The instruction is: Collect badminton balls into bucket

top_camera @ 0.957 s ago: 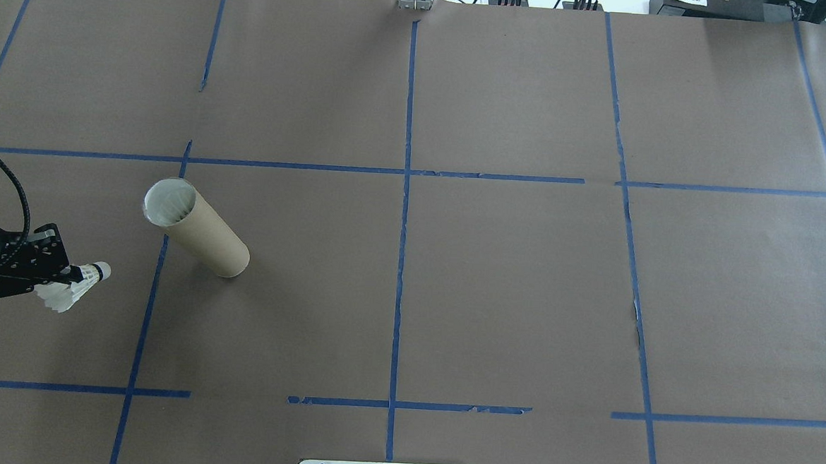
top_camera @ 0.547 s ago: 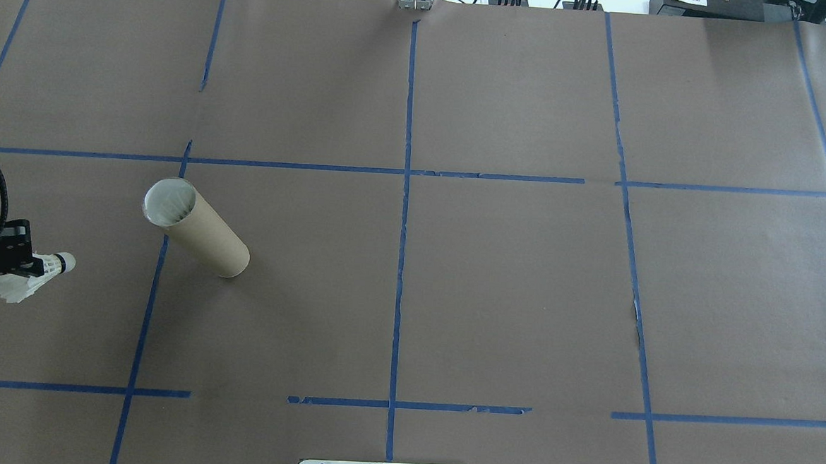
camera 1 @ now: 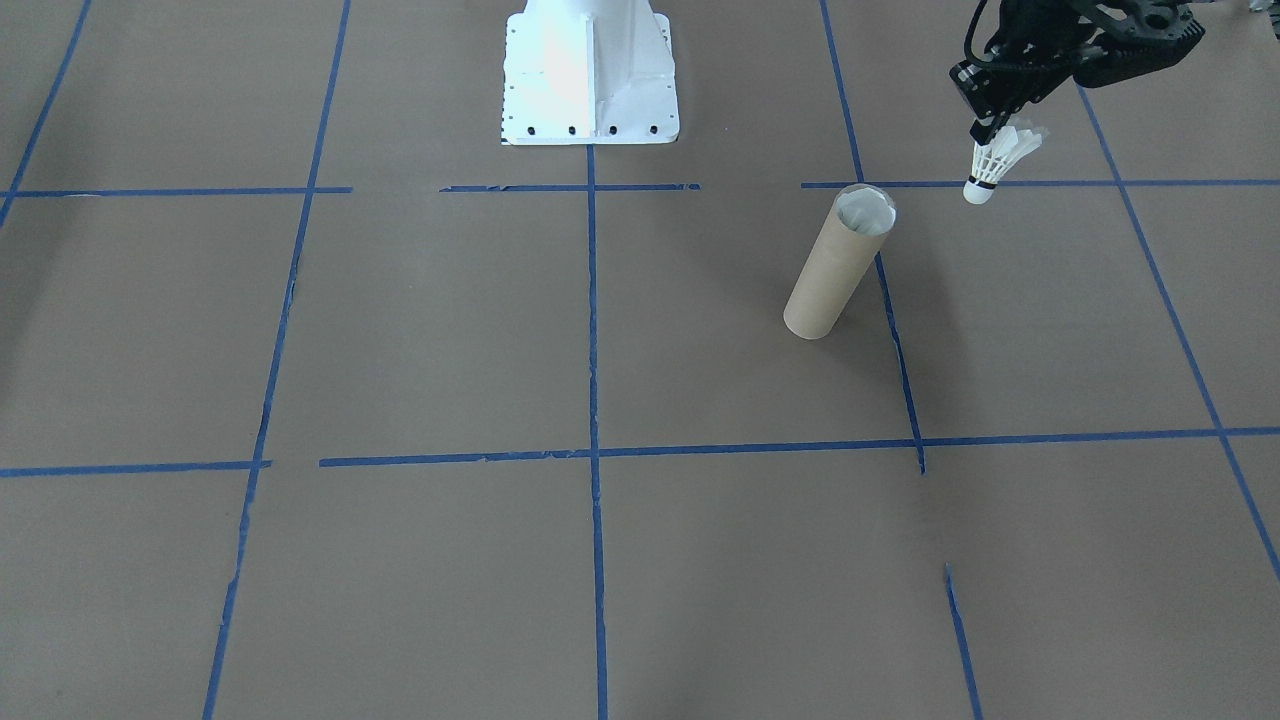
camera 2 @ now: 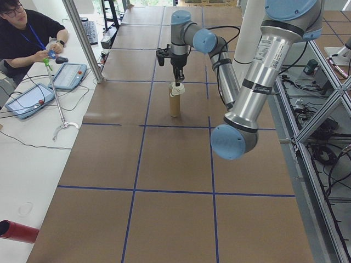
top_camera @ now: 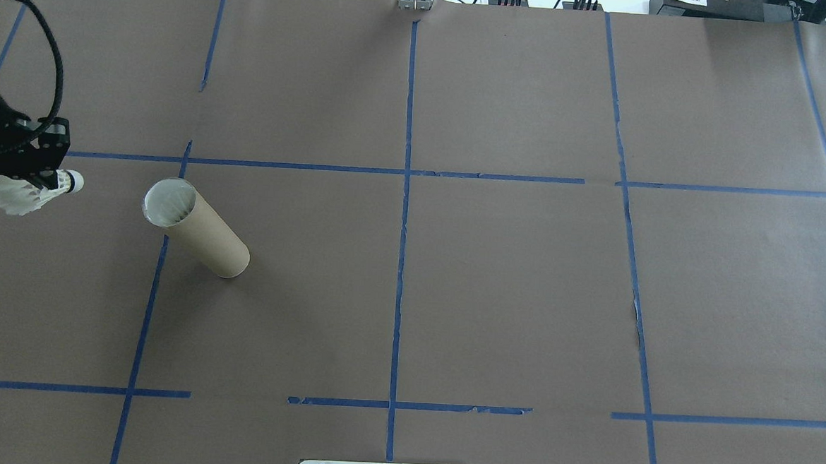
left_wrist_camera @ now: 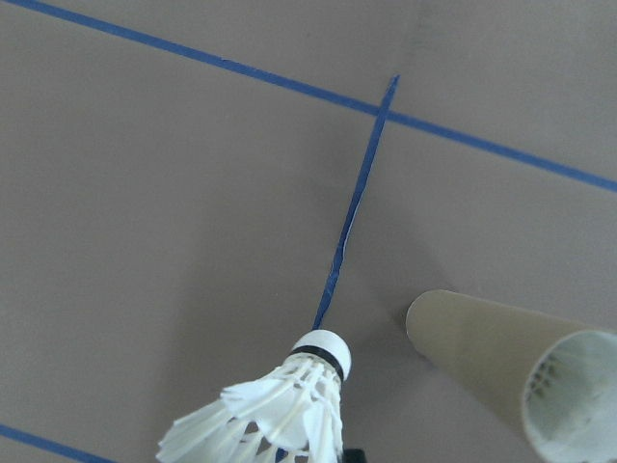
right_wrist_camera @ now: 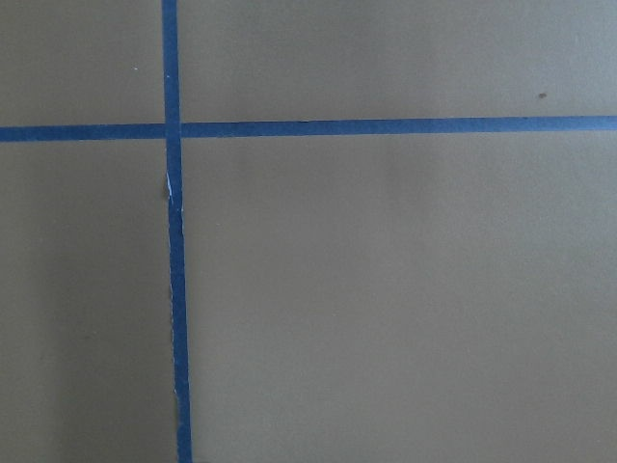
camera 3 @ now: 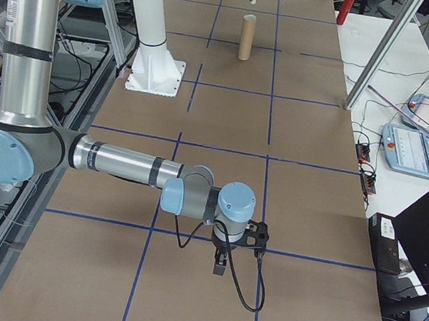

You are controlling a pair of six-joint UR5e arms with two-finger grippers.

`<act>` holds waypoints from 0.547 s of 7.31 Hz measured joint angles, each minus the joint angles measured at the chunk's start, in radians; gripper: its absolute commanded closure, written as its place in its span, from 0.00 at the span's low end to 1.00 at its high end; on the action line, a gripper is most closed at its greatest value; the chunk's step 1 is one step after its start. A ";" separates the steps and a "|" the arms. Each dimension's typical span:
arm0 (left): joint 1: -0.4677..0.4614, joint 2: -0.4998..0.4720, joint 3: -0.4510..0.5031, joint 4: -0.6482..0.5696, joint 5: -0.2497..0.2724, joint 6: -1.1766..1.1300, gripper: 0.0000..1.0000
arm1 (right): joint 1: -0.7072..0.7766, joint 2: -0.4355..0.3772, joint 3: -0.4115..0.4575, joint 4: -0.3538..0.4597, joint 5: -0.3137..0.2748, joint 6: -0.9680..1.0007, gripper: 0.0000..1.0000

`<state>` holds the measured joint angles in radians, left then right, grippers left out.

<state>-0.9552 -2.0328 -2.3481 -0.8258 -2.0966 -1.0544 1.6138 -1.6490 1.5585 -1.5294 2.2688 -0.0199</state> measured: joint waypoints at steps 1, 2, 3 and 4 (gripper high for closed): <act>-0.006 -0.091 0.039 0.080 0.002 0.021 1.00 | 0.000 0.000 0.000 0.000 0.000 0.000 0.00; -0.008 -0.153 0.082 0.117 0.002 0.029 1.00 | 0.000 0.000 0.000 0.000 0.000 0.000 0.00; -0.008 -0.204 0.123 0.144 0.002 0.032 1.00 | 0.000 0.000 0.000 0.000 0.000 0.000 0.00; -0.004 -0.237 0.150 0.163 0.000 0.032 1.00 | 0.000 0.000 0.000 0.000 0.000 0.000 0.00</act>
<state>-0.9593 -2.2695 -2.1977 -0.6628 -2.0963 -1.0223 1.6137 -1.6491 1.5585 -1.5294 2.2687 -0.0200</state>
